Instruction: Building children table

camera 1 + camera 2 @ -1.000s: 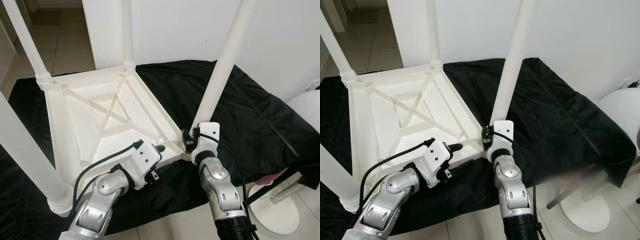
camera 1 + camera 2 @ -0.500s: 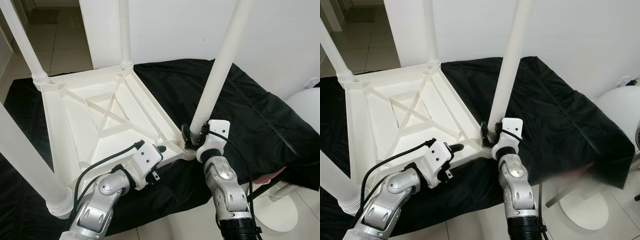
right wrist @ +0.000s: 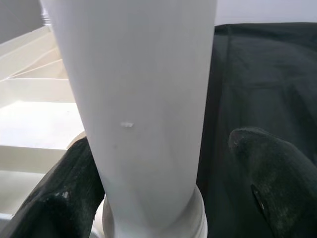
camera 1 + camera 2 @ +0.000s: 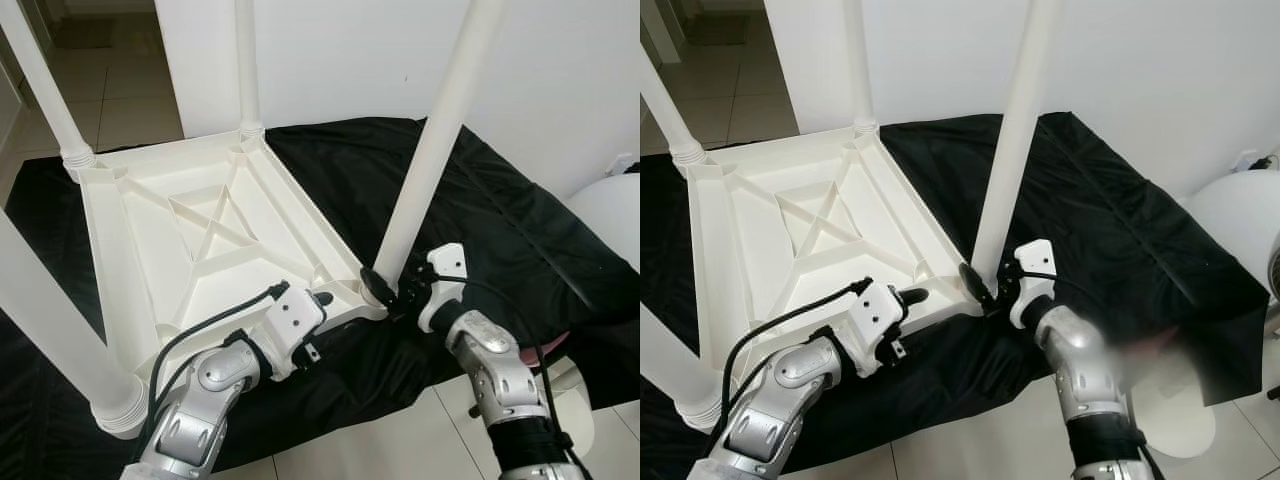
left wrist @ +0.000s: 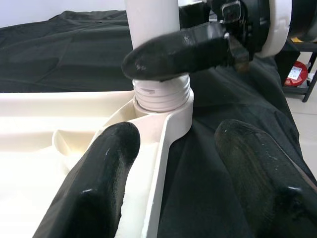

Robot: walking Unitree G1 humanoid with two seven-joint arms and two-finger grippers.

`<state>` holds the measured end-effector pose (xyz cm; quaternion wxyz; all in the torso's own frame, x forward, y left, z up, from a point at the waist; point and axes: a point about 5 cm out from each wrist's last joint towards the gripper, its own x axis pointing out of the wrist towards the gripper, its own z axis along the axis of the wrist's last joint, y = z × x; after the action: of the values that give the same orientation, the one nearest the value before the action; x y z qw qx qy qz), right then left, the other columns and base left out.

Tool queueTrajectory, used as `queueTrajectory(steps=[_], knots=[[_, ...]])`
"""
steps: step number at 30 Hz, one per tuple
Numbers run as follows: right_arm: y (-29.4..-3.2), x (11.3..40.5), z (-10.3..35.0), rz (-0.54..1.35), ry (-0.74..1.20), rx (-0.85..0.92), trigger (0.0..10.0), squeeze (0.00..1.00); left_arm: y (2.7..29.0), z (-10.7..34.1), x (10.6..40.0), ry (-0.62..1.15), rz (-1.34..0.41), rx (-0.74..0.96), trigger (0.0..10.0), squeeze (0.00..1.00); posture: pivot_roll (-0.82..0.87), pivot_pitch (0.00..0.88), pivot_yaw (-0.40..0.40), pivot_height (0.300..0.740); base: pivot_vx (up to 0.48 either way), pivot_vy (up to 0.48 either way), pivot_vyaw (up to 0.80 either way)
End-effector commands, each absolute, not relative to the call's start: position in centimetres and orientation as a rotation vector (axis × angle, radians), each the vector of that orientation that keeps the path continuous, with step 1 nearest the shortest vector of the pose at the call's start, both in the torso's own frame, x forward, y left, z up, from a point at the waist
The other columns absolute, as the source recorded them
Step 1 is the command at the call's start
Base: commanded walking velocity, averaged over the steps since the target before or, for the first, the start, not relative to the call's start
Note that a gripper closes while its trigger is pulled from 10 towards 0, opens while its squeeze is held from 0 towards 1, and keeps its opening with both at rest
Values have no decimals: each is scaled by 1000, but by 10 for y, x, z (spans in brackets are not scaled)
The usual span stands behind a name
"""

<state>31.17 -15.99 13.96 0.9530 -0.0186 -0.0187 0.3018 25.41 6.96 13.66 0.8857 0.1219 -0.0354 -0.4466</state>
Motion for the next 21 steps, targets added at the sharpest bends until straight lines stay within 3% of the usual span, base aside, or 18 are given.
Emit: queueTrajectory(steps=[1, 5, 6, 7, 8, 9, 10, 11, 12, 21], knots=[[-160, 315, 139, 655, -34, -58, 10000, 0, 71, 137, 256, -70, -873, 248, 10000, 0, -10, 40, -41, 740, 0, 0, 0], [-159, 318, 139, 674, -34, -83, 10000, 0, 71, 137, 256, -72, -874, 250, 10000, 0, -10, 40, -41, 740, 0, 0, 0], [-157, 323, 140, 695, -33, -111, 8941, 0, 71, 137, 257, -73, -874, 250, 10000, 0, -3, 36, -40, 740, 0, 0, 0], [-157, 323, 140, 695, -33, -111, 8941, 0, 71, 137, 257, -73, -874, 250, 10000, 0, -3, 36, -40, 740, 0, 0, 0], [-155, 327, 141, 722, -35, -127, 4980, 0, 71, 138, 257, -74, -873, 252, 10000, 0, -1, 35, -41, 740, 0, 0, 0], [-154, 330, 142, 738, -33, -138, 4078, 0, 72, 138, 257, -74, -872, 253, 10000, 0, -1, 35, -41, 740, 0, 0, 0], [-153, 333, 143, 761, -33, -145, 863, 0, 72, 138, 257, -75, -870, 255, 10000, 0, 4, 33, -44, 740, 0, 0, 0], [-153, 333, 143, 761, -33, -145, 863, 0, 72, 138, 257, -75, -870, 255, 10000, 0, 4, 33, -44, 740, 0, 0, 0], [-153, 334, 142, 775, -31, -150, 0, 0, 73, 138, 257, -75, -866, 256, 10000, 0, 9, 31, -48, 740, 0, 0, 0], [-156, 334, 135, 794, -14, -148, 0, 0, 74, 138, 256, -74, -855, 254, 10000, 0, 15, 34, -56, 740, 0, 0, 0]])
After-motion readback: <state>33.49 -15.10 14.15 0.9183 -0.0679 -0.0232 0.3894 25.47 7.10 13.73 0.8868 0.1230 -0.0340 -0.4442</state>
